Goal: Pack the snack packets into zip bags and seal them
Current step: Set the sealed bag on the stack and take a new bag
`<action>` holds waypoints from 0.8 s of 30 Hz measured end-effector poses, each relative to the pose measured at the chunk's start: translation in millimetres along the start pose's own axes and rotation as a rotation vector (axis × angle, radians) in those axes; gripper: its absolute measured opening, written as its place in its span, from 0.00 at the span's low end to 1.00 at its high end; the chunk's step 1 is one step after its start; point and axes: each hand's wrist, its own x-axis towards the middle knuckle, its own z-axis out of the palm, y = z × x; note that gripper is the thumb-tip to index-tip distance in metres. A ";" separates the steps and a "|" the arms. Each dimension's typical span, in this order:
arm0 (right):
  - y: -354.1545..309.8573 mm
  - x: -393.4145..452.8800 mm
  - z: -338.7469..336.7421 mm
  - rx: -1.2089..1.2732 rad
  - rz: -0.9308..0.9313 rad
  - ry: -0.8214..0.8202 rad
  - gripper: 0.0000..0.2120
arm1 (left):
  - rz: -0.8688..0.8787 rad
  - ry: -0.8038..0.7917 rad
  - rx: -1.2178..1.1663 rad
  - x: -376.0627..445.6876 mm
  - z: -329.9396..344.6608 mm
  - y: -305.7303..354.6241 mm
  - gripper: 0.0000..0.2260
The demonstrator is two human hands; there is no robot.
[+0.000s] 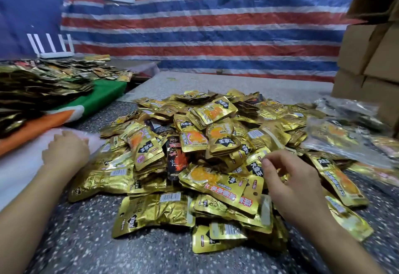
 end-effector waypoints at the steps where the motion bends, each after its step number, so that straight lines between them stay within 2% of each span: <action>1: 0.2 -0.5 -0.2 0.005 0.000 0.002 0.12 | 0.012 0.027 -0.002 -0.9 -0.5 1.5 0.24; 4: 0.0 -1.2 -0.5 0.008 -0.017 0.010 0.13 | 0.028 0.064 0.021 -0.7 -4.6 3.7 0.17; 10: 1.7 -1.0 -0.5 -0.006 -0.031 0.021 0.09 | 0.148 0.114 0.034 -17.1 -22.0 5.0 0.14; 14: -0.4 -0.3 -2.1 0.004 -0.023 0.059 0.08 | 0.335 0.365 -0.181 -52.0 -50.2 36.4 0.14; 17: -4.1 0.9 -4.1 0.081 0.024 0.073 0.08 | 0.605 0.515 -0.490 -112.1 -75.3 84.1 0.16; 20: -9.2 0.5 -6.9 0.264 0.140 0.052 0.12 | 0.905 0.468 -0.681 -192.6 -84.0 123.1 0.15; 24: -15.1 4.2 -11.0 0.649 0.427 -0.134 0.16 | 1.178 0.175 -0.760 -268.9 -59.7 137.8 0.17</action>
